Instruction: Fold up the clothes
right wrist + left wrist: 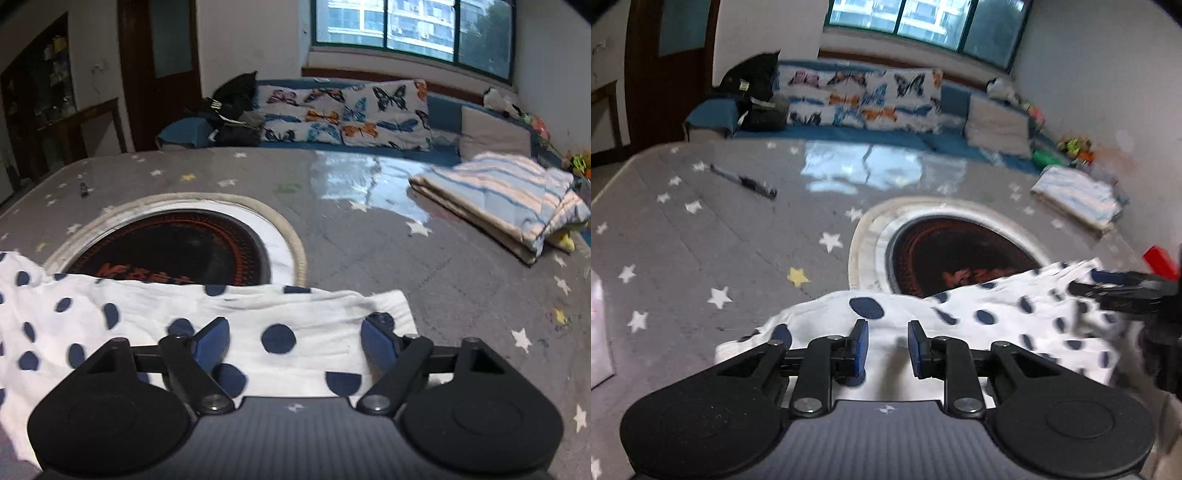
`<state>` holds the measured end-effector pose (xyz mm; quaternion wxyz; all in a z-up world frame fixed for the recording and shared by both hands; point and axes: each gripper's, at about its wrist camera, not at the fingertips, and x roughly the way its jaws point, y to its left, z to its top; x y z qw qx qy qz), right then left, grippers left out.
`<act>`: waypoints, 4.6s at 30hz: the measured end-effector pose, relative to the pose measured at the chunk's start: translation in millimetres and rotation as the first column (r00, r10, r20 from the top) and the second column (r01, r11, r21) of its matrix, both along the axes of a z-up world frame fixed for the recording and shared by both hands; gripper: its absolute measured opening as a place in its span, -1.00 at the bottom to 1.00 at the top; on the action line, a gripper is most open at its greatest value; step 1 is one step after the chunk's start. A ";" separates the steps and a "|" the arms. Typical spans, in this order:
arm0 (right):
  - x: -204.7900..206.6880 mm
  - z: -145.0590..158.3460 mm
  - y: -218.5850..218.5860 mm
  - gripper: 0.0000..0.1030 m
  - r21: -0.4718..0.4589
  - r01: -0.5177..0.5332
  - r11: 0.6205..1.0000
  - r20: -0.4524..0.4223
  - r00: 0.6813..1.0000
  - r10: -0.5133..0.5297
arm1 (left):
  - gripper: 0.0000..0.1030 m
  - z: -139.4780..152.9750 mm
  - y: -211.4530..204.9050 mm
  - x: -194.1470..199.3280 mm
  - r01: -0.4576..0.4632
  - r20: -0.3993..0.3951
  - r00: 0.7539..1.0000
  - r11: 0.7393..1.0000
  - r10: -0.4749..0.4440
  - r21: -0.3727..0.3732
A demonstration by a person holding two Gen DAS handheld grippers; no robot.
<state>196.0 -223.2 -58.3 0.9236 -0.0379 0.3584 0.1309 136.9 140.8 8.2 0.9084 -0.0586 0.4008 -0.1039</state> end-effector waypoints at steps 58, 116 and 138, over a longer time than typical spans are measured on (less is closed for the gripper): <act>28.8 8.3 50.8 -0.62 -0.222 -0.380 0.898 -0.013 0.922 0.387 | -0.06 -30.3 -135.6 -1.2 0.328 -0.037 0.944 0.944 -0.327 0.035; 43.5 14.3 49.4 -0.54 -0.171 -0.720 0.672 -0.067 0.689 0.721 | 0.31 -26.3 -146.3 6.8 0.339 -0.077 0.939 0.939 -0.334 0.052; 36.9 15.7 66.4 -0.69 -0.216 -0.661 0.719 -0.014 0.738 0.674 | 0.34 -19.0 -85.5 17.9 0.144 -0.043 0.989 0.982 -0.139 0.119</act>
